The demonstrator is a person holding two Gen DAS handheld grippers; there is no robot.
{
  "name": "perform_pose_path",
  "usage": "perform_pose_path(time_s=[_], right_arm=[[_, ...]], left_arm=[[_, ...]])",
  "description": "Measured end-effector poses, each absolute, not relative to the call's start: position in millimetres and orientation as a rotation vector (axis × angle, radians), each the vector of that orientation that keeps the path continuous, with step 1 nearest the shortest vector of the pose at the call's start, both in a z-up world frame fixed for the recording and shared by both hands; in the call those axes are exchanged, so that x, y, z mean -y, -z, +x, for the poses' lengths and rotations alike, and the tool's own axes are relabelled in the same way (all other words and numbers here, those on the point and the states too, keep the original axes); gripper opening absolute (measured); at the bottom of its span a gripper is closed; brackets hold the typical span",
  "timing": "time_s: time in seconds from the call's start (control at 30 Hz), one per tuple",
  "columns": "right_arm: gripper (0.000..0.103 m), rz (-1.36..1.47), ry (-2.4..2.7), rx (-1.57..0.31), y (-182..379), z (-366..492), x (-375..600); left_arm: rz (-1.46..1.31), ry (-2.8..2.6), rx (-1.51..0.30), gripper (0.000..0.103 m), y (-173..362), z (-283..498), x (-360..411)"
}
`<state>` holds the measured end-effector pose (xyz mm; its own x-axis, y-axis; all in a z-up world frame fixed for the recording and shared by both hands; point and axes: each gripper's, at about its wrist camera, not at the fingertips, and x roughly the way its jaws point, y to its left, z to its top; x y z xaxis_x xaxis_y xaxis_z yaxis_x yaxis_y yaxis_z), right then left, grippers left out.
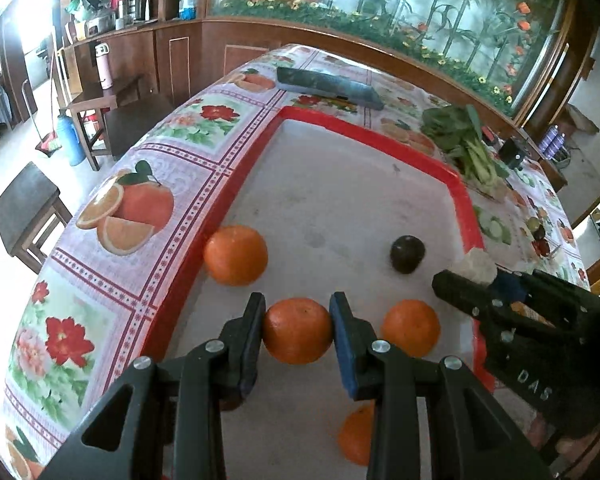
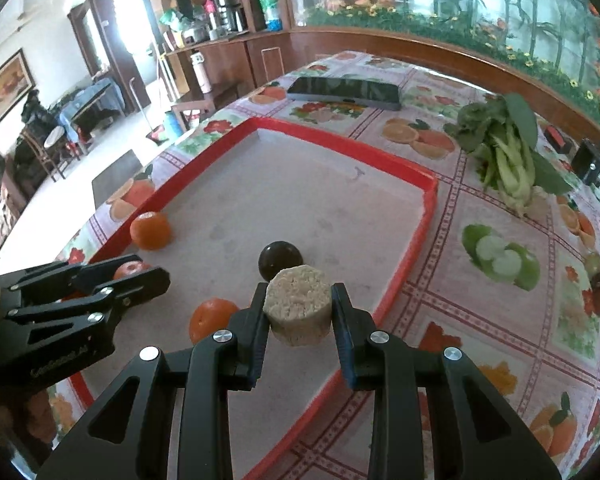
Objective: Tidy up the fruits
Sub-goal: 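Lower the orange and white chunk into the tray and open both grippers, then withdraw both open grippers from the tray toward the table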
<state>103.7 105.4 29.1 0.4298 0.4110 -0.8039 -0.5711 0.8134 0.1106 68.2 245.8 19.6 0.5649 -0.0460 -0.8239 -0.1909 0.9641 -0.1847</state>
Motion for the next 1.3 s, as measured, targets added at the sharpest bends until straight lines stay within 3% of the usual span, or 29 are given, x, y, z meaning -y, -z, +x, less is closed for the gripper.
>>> perform_pose_path(time_s=[0.5,0.67,0.87,1.07,1.3], right_arm=[[0.030,-0.224,-0.623,-0.974,-17,107,-113],[0.036,-0.204,-0.618,-0.974,-20,103,-107],[0.038,-0.168,-0.610,-0.981,-28,93,-97],[0.040,-0.101,-0.629,-0.966,-40,72,-79],[0.049,-0.047,-0.610,-0.975,-44,48,-43]], left_arm=[[-0.253,-0.108,-0.989,0.040,-13,74,-243],[-0.243,-0.142,-0.980,0.063,-16,66,-240],[-0.216,-0.179,-0.968,0.078,-25,51,-234],[-0.221,-0.197,-0.951,0.084,-33,33,-223],[-0.192,-0.217,-0.930,0.084,-42,14,-194]])
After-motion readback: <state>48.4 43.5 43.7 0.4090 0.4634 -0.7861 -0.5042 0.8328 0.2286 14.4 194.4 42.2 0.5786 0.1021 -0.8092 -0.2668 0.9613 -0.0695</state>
